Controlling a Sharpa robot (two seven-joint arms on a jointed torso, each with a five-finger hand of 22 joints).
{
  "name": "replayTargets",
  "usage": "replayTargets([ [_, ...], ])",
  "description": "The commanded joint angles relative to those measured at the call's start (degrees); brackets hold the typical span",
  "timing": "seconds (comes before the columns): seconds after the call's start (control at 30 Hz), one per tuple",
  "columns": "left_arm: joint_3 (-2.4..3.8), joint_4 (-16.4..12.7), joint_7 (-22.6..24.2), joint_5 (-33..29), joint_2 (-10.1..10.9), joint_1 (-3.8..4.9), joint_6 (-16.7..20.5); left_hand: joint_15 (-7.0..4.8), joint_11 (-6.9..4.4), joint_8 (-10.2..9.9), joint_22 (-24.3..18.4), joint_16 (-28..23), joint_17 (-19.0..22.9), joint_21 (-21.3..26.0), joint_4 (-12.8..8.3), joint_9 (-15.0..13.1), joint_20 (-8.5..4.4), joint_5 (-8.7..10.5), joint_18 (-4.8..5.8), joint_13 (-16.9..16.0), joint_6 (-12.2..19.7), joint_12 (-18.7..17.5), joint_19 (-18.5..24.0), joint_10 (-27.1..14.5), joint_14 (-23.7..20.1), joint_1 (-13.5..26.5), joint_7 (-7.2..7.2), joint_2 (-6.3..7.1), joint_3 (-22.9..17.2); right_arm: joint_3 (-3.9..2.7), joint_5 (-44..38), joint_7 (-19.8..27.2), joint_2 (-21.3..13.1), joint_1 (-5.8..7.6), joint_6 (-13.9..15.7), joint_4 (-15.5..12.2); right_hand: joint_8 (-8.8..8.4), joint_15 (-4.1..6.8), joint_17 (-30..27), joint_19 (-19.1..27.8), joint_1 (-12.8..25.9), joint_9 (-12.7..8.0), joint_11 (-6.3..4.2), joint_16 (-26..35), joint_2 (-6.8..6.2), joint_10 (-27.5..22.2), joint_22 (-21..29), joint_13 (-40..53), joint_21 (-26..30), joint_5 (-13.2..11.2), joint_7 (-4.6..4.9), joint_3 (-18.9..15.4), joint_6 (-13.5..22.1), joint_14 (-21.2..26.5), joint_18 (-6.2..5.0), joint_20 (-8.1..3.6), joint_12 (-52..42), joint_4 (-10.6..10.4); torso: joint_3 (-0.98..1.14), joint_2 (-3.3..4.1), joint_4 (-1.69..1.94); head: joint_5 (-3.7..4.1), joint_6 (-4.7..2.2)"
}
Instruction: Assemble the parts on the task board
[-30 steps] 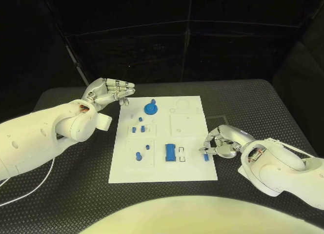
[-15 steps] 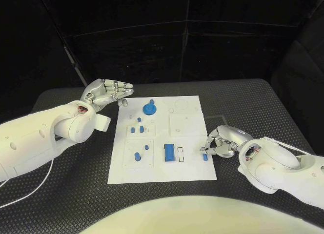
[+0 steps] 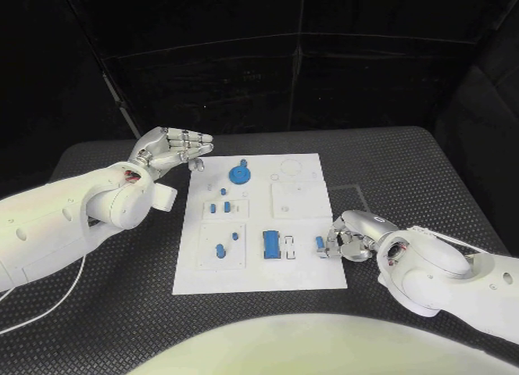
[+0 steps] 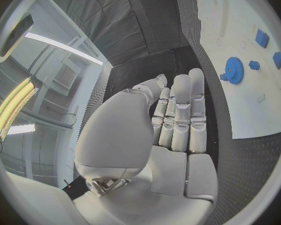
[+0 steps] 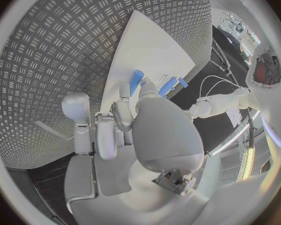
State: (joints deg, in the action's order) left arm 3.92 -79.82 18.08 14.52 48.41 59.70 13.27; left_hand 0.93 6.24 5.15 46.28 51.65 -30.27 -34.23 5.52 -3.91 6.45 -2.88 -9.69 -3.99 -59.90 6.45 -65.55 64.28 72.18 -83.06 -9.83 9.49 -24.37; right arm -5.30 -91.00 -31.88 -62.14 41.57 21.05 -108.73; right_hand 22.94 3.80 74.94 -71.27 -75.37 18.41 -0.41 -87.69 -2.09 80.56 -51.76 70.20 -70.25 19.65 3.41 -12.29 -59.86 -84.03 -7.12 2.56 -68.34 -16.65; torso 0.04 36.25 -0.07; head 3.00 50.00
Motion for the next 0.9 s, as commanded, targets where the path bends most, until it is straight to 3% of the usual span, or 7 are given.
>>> replayTargets([
  [0.03, 0.05, 0.0, 0.5, -0.4, 0.0, 0.05, -0.4, 0.11, -0.1, -0.1, -0.1, -0.2, 0.1, 0.2, -0.3, 0.0, 0.32, 0.05, -0.77, 0.0, -0.4, 0.2, -0.1, -0.2, -0.1, -0.1, -0.05, -0.39, 0.0, 0.23, -1.4, -1.2, 0.2, -0.32, -3.1, 0.3, -0.11, 0.53, 9.7, 0.0, -1.3, 0.1, -0.44, 0.1, -0.11, -0.2, 0.1, 0.0, 0.1, 0.2, 0.0, 0.0, -0.1, -4.9, 0.01, -0.32, -0.2, 0.6, -0.04, -0.01, -0.03, 0.05, 0.0],
  [0.33, 0.05, 0.0, 0.5, -0.4, 0.0, 0.02, -0.5, 0.11, -0.1, -0.1, -0.1, -0.2, 0.1, 0.2, -0.3, 0.0, 0.32, 0.05, -0.77, 0.0, -0.4, 0.2, -0.1, -0.2, -0.1, -0.1, -0.05, -0.39, 0.0, 0.22, -4.5, -2.3, 1.2, -0.42, -2.6, 0.9, -0.31, 0.78, 9.9, 0.0, -7.0, 0.7, -0.7, 0.1, 1.01, -0.2, 0.1, 0.1, 0.2, 1.2, -0.22, 1.4, 0.0, -4.9, 0.04, -0.56, 0.0, 2.7, -0.03, 0.03, 0.06, 0.04, 0.0],
  [0.6, 0.05, -0.1, 0.4, -0.4, 0.1, 0.01, -0.5, 0.11, -0.1, -0.1, -0.1, -0.2, 0.1, 0.2, -0.3, 0.0, 0.32, 0.05, -0.77, 0.0, -0.4, 0.2, -0.1, -0.2, -0.1, -0.1, -0.05, -0.39, 0.0, 0.22, -6.6, -3.1, 2.0, -0.44, -2.8, 0.8, -1.0, 0.9, 9.9, 0.1, -11.4, 0.8, -0.81, 0.1, 2.27, -0.5, 0.2, -0.1, 0.3, 0.5, -0.27, 3.7, 0.2, -4.9, 0.03, -0.73, 0.6, 4.5, -0.06, 0.05, -0.01, -0.06, 0.0],
  [0.8, 0.05, -0.1, 0.4, -0.4, 0.1, 0.0, -0.6, 0.11, -0.1, -0.1, -0.1, -0.2, 0.1, 0.2, -0.3, 0.0, 0.32, 0.05, -0.77, 0.0, -0.4, 0.2, -0.1, -0.2, -0.1, -0.1, -0.05, -0.39, 0.0, 0.22, -7.4, -3.9, 2.2, -0.44, -3.3, 0.4, -1.51, 0.79, 9.8, 0.1, -11.5, 0.8, -0.66, 0.1, 2.11, -0.7, 0.2, -0.2, 0.3, 2.1, -0.1, 4.5, 0.1, -4.9, 0.05, -0.68, 0.8, 4.2, -0.05, -0.01, 0.0, -0.15, 0.0],
  [0.9, 0.05, -0.1, 0.3, -0.4, 0.1, 0.0, -0.7, 0.07, -0.14, 0.0, -0.1, -0.2, 0.1, 0.3, -0.4, 0.0, 0.3, 0.05, -0.78, 0.0, -0.4, 0.3, -0.2, -0.1, -0.1, 0.0, -0.01, -0.4, 0.0, 0.21, -7.4, -4.3, 2.1, -0.44, -3.0, -0.2, -1.83, 0.79, 9.9, 0.0, -10.9, 0.8, -0.67, 0.1, 1.83, -0.6, 0.1, -0.2, 0.3, 4.1, -0.16, 5.0, 0.0, -4.9, 0.06, -0.64, 0.8, 3.2, -0.05, -0.04, 0.08, -0.06, 0.0],
])
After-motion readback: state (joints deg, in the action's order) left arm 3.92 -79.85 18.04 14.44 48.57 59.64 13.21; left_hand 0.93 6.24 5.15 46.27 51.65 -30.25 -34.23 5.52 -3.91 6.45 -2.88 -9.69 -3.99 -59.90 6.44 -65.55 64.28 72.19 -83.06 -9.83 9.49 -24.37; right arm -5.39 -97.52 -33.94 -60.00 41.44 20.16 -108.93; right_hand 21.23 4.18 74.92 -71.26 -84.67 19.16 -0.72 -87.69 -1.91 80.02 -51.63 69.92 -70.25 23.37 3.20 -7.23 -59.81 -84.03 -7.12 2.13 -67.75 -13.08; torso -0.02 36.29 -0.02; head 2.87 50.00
